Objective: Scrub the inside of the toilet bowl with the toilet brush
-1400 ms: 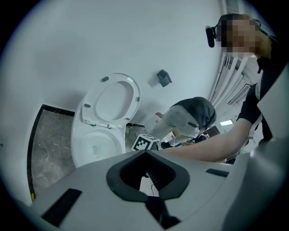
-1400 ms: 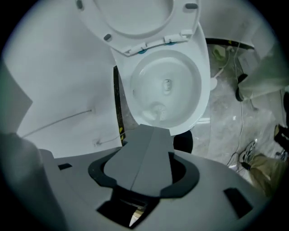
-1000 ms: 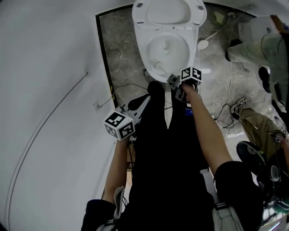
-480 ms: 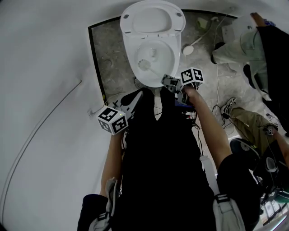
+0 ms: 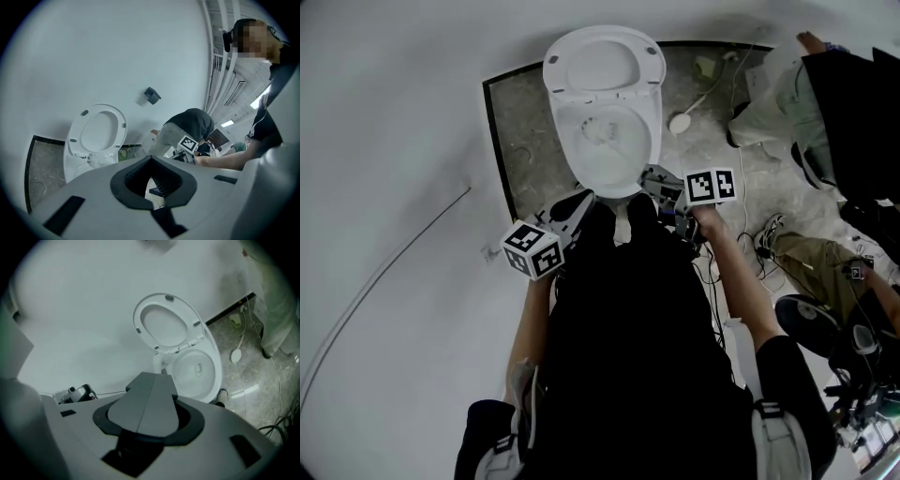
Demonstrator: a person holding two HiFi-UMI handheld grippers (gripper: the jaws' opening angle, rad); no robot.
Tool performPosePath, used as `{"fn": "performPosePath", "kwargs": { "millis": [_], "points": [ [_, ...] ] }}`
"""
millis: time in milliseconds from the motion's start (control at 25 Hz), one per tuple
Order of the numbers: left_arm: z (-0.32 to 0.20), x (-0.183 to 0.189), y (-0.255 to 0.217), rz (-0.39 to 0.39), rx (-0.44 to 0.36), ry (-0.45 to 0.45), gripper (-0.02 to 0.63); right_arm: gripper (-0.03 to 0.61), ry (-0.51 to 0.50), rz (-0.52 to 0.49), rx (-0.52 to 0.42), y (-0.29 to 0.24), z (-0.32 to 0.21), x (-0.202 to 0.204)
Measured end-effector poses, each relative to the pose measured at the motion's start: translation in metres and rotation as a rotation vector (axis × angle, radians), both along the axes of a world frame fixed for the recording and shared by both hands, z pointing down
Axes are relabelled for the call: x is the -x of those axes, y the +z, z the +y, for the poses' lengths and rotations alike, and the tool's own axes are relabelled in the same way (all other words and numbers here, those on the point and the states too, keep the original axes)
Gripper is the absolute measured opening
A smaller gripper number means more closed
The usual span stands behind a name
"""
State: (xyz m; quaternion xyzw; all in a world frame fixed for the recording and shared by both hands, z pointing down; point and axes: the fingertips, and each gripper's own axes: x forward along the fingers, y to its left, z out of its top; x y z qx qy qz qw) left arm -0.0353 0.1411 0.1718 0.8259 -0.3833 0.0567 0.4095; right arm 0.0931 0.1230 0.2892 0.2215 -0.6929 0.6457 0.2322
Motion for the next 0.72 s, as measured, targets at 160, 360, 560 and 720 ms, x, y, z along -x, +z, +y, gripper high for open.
{"fn": "performPosePath", "kwargs": {
  "millis": [160,360,560,720],
  "points": [
    [-0.004,-0.004,-0.008,0.004,-0.026,0.007,0.009,0.195,0.002,0.001,-0.094,-0.026,-0.005,-0.009],
    [-0.008,-0.003,-0.019,0.01,-0.059,0.013,0.009,0.181,-0.031,0.033,-0.231,-0.059,-0.02,-0.023],
    [-0.012,0.001,-0.027,0.008,-0.086,0.004,0.009,0.173,-0.021,0.025,-0.289,-0.086,-0.029,-0.033],
    [-0.017,0.007,-0.034,0.017,-0.106,-0.015,0.009,0.173,-0.004,0.051,-0.365,-0.102,-0.033,-0.042]
  ]
}}
